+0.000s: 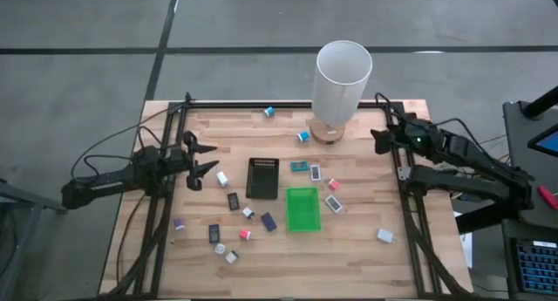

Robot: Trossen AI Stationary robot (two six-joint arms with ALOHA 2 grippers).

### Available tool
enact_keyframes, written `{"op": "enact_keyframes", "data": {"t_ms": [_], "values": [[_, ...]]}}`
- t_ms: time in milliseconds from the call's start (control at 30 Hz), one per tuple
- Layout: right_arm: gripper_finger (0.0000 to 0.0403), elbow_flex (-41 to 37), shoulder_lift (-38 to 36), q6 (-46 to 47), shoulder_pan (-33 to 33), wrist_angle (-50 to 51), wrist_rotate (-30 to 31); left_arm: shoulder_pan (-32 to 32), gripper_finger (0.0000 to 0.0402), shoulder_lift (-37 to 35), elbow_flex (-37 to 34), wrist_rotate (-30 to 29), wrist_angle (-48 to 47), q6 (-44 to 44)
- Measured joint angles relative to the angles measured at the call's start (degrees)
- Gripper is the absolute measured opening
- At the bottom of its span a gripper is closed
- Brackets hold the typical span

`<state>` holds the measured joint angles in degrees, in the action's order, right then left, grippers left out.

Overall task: Pick & Place Office items
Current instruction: Put the bottom right blue charger adapter into the green bin

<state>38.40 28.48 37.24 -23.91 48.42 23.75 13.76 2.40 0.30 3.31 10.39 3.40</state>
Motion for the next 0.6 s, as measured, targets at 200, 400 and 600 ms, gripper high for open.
{"op": "enact_keyframes", "data": {"t_ms": [200,400,600], "values": [[0.0329,6.4,8.7,5.9,0.0,15.2,-3.0,0.0,0.0225,0.0,0.0,-1.0,0.0,0.0],[0.0327,5.9,14.3,7.7,0.0,16.2,-3.3,0.0,0.0225,0.0,0.0,-1.0,0.0,0.0],[0.0327,6.2,16.1,4.4,0.0,16.3,-3.3,0.0,0.0225,0.0,0.0,-1.0,0.0,0.0]]}}
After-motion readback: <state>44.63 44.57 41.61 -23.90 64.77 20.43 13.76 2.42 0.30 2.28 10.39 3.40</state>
